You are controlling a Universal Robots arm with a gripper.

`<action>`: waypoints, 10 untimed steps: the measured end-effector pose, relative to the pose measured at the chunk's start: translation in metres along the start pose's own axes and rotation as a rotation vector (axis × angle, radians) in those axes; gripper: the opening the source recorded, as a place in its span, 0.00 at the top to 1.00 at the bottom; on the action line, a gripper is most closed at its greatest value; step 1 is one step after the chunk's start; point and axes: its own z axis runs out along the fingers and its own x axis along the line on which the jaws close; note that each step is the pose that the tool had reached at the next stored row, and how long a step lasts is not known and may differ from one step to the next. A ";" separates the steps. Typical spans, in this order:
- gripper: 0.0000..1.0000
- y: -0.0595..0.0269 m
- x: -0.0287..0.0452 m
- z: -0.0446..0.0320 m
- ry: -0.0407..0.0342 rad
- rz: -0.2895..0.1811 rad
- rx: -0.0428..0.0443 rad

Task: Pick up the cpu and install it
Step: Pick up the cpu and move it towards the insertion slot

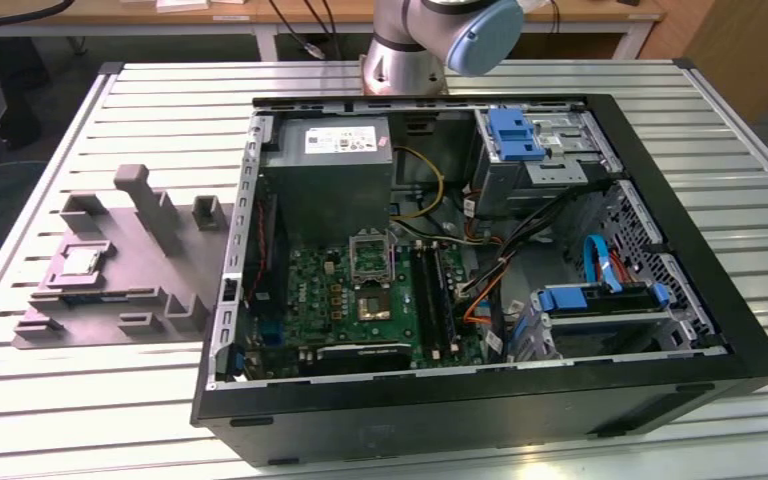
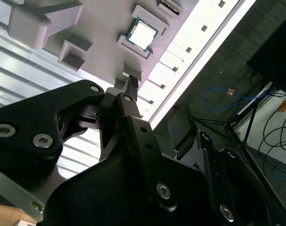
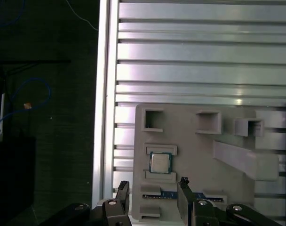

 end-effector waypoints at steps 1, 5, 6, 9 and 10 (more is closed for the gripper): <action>0.47 0.0000 0.0000 0.0006 0.0000 0.000 0.0000; 0.47 -0.0002 -0.0001 0.0035 0.0000 0.000 0.0000; 0.47 -0.0002 -0.0001 0.0042 0.0000 0.000 0.0000; 0.47 -0.0003 -0.0002 0.0059 0.0000 0.000 0.0000; 0.47 -0.0003 -0.0002 0.0066 0.0000 0.000 0.0000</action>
